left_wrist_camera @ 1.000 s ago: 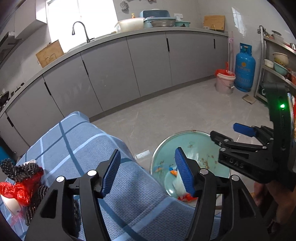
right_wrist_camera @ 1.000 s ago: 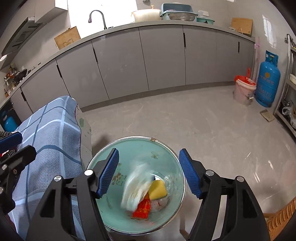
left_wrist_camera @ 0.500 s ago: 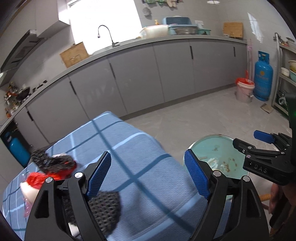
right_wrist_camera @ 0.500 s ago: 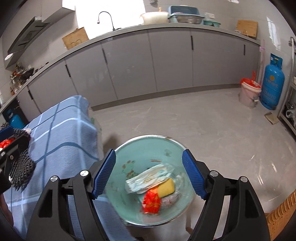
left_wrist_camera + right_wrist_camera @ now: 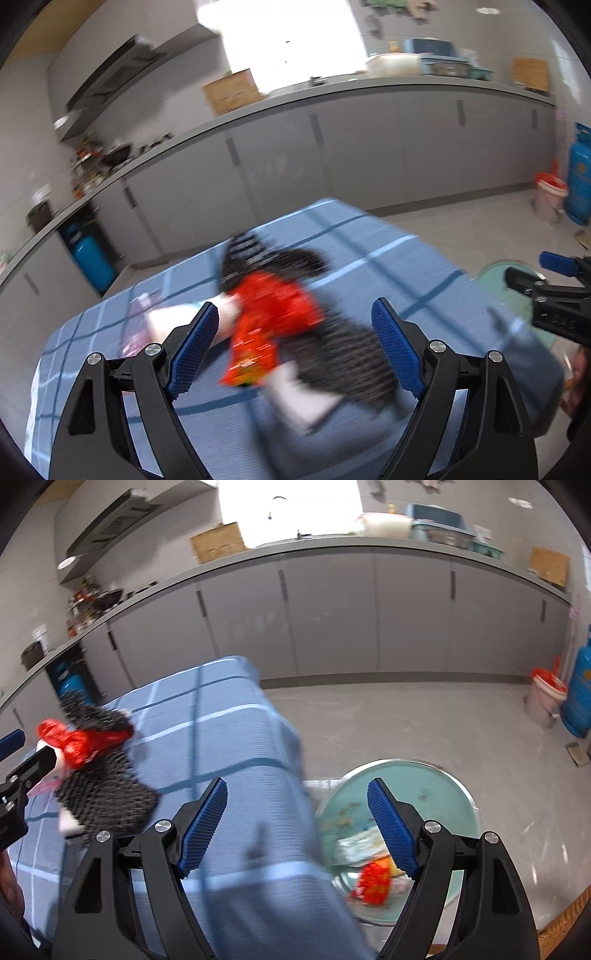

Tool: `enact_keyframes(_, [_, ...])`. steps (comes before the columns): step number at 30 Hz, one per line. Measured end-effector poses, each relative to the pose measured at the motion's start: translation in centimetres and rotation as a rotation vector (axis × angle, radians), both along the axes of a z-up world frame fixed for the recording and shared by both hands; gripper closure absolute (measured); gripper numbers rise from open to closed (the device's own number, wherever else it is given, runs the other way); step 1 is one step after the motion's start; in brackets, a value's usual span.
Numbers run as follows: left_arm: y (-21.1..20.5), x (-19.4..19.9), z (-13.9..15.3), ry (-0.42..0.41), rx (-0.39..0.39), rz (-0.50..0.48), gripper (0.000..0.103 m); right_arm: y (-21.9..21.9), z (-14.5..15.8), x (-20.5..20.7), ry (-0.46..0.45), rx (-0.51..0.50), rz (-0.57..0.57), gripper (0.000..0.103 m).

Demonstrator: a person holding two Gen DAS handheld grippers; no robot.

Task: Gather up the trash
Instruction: 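Return to the table and grasp the white paper cup with the left tool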

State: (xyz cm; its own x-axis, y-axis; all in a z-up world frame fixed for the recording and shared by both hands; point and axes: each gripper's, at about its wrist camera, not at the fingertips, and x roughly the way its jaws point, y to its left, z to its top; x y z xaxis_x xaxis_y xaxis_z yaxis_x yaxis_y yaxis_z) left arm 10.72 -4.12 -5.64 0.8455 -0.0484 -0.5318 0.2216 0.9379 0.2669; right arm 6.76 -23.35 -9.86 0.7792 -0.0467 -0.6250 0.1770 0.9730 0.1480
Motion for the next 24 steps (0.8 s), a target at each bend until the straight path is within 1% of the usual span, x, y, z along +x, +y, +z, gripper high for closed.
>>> enact_keyframes(7, [8.6, 1.9, -0.5, 0.028, -0.031, 0.205, 0.019, 5.0, 0.8, 0.9, 0.001, -0.029, 0.093, 0.024])
enact_keyframes(10, [11.2, 3.0, -0.6, 0.043, -0.063, 0.251, 0.019, 6.8, 1.1, 1.3, 0.002, -0.041, 0.126, 0.023])
enact_keyframes(15, [12.9, 5.2, -1.1, 0.069, -0.116, 0.267, 0.019, 9.1, 1.4, 1.6, 0.000, -0.061, 0.162, 0.020])
enact_keyframes(18, [13.1, 6.2, -1.6, 0.079, -0.132, 0.263, 0.019, 9.9, 1.5, 1.7, 0.003, -0.075, 0.176, 0.019])
enact_keyframes(21, [12.4, 6.9, -2.1, 0.082, -0.134, 0.255, 0.019, 10.2, 1.4, 2.0, 0.013, -0.084, 0.181, 0.019])
enact_keyframes(24, [12.5, 7.5, -2.5, 0.106, -0.157, 0.252, 0.022, 10.3, 1.3, 2.2, 0.020, -0.087, 0.181, 0.019])
